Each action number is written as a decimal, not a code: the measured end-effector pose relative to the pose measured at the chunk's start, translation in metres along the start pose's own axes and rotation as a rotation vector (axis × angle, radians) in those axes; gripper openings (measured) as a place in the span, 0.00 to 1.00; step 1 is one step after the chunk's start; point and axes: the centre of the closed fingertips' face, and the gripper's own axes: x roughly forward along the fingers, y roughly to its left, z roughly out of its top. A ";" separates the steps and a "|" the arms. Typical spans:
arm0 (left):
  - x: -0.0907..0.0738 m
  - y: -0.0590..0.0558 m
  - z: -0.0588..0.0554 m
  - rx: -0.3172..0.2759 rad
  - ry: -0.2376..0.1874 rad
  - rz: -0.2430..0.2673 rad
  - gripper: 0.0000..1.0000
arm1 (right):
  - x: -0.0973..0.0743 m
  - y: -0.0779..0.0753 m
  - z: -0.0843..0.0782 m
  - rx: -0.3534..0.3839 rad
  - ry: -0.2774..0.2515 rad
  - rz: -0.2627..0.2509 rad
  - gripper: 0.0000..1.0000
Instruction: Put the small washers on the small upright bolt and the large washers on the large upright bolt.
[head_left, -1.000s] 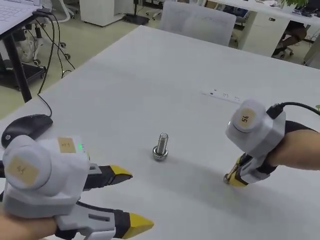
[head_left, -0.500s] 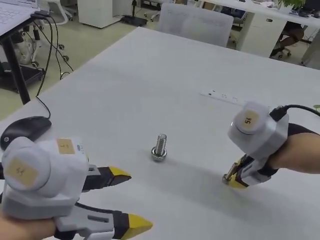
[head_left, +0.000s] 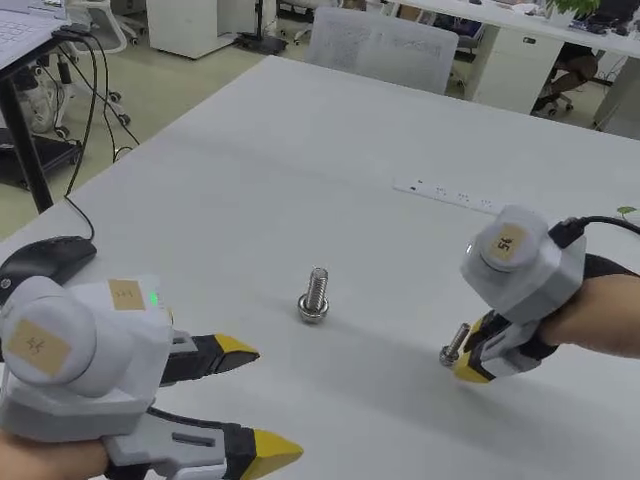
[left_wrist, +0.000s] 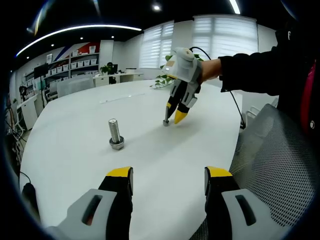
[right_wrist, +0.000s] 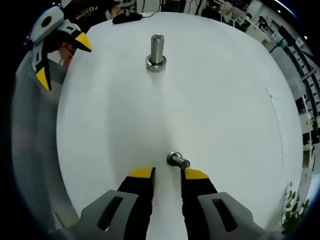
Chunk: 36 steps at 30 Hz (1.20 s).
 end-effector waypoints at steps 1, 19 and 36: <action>0.000 0.000 0.000 0.001 0.000 -0.001 0.57 | -0.001 0.000 0.000 0.007 -0.008 -0.001 0.23; 0.003 -0.003 -0.001 0.016 0.016 -0.017 0.57 | -0.013 0.013 0.006 0.061 -0.121 -0.035 0.34; 0.003 0.002 0.002 0.052 0.040 -0.016 0.58 | -0.043 0.019 0.019 0.138 -0.296 -0.115 0.40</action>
